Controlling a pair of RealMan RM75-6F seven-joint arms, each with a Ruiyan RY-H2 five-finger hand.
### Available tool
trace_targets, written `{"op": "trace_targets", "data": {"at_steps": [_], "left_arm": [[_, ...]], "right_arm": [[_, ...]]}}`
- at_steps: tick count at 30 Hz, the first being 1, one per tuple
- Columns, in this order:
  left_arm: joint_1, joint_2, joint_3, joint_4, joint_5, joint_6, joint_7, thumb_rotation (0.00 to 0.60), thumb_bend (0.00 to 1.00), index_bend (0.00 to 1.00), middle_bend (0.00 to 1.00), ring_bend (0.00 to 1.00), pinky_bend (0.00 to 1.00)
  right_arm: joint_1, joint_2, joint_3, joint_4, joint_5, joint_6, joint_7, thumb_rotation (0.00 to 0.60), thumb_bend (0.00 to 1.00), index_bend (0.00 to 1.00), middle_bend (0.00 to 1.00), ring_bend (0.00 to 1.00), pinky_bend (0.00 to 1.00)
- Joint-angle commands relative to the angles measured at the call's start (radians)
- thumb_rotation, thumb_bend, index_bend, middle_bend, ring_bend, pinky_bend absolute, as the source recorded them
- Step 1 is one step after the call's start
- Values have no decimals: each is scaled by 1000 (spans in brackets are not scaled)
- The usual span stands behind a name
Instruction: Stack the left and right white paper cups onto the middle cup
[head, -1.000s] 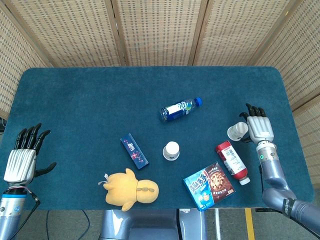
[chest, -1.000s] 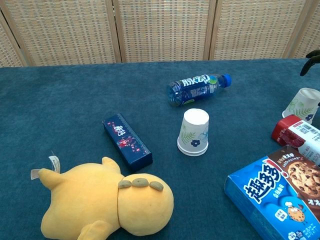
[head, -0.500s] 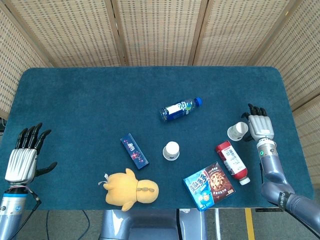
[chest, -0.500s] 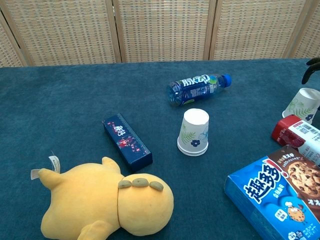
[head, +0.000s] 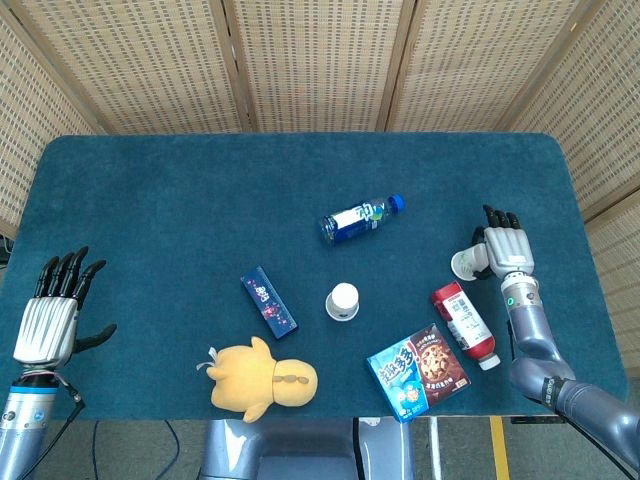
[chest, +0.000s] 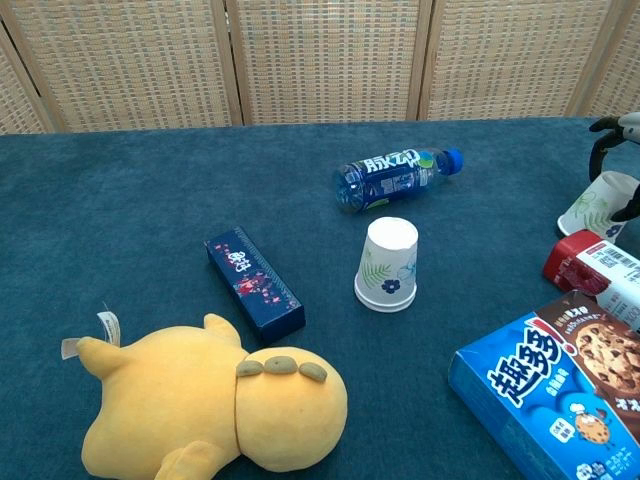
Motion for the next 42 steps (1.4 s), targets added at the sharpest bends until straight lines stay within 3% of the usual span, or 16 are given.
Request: {"op": "trace_targets", "data": {"at_steps": [1,6,11,19,27,42], "left_arm": [[2,1,-3,0,-1,-4,-2,600,181,143,0,0,0],[4,-2,-8,5,5,-10,-9,600,182,143,0,0,0],[2,-11,-10,17,-1,-31,-7,600,182,143,0,0,0],[10,-4,-11,12,17,-30,-17,600,182,143,0,0,0],[13,8,-16,11,12,-42,-41,600,182,143,0,0,0],[18,17,-18,2,25,-55,-56,600,182,143,0,0,0]], "right_arm": [[-8,27,2,-48,-27,36,6,600,221,489,54,0,71],[-24,88,9,-189,-78,115,3,600,221,493,55,0,71],[-50,161,0,-481,-207,260,-39,600,221,498,54,0,71],[-43,156,-9,-707,-245,337,-163,600,222,496,52,0,75],[-13,82,-21,-767,-226,349,-253,600,222,501,51,0,78],[39,-34,-21,-691,-159,341,-335,600,222,501,48,0,78]]}}
